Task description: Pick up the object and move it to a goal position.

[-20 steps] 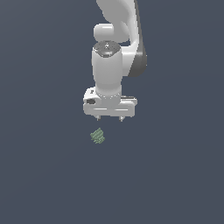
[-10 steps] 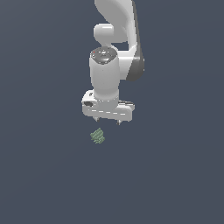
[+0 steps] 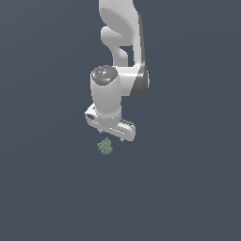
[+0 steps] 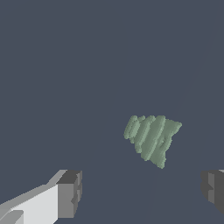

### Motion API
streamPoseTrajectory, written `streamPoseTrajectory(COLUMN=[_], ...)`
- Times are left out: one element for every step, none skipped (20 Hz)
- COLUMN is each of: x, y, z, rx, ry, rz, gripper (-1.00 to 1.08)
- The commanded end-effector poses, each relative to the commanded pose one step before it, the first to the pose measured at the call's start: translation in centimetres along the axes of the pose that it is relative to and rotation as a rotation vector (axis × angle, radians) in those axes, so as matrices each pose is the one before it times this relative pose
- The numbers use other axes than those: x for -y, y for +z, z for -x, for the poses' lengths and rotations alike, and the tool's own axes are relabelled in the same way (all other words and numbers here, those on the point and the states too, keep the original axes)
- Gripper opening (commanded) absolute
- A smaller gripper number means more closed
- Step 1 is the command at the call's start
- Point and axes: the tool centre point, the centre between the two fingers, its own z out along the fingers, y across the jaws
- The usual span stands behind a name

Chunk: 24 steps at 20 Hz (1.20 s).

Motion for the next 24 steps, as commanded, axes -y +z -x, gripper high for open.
streamPoseTrajectory(x=[-0.608,-0.232,-0.219,-0.205,-0.191,-0.178,-0.165,-0.151,-0.139,-0.126,-0.114,-0.103,-0.091,-0.079,-0.068,-0.058,-0.046,-0.037,-0.027,-0.012,-0.012,0.014,0.001,0.004], y=[1.087,0.428,0.409,0.387,0.365,0.343,0.321,0.298,0.276,0.254,0.232,0.21,0.188,0.165,0.143,0.121,0.099,0.077,0.055,0.033,0.012,-0.042,0.04,0.12], z=[-0.306,-0.138,-0.137,-0.135,-0.131,-0.127,-0.123,-0.117,-0.111,-0.104,-0.097,-0.089,-0.081,-0.072,-0.063,-0.054,-0.044,-0.035,-0.026,-0.012,-0.012,0.036,0.002,0.007], rx=[0.00642,0.00231,0.00209,0.00186,0.00165,0.00146,0.00128,0.00112,0.00097,0.00083,0.00071,0.0006,0.00051,0.00042,0.00034,0.00028,0.00022,0.00016,0.00011,0.00006,0.00003,0.00018,0.0,0.0], ry=[0.08163,0.03207,0.03062,0.02893,0.02725,0.02558,0.02392,0.02224,0.02059,0.01891,0.01727,0.01562,0.01396,0.01231,0.01066,0.00903,0.00737,0.00575,0.00412,0.00238,0.00097,-0.00512,0.0,0.0], rz=[0.0049,0.00217,0.0022,0.00219,0.00216,0.00211,0.00204,0.00195,0.00185,0.00174,0.00162,0.00149,0.00135,0.0012,0.00105,0.0009,0.00074,0.00058,0.00042,0.00024,0.0001,-0.00011,0.0,0.0], gripper=[1.0,1.0,1.0,1.0,1.0,1.0,1.0,1.0,1.0,1.0,1.0,1.0,1.0,1.0,1.0,1.0,1.0,1.0,1.0,1.0,1.0,1.0,1.0,1.0])
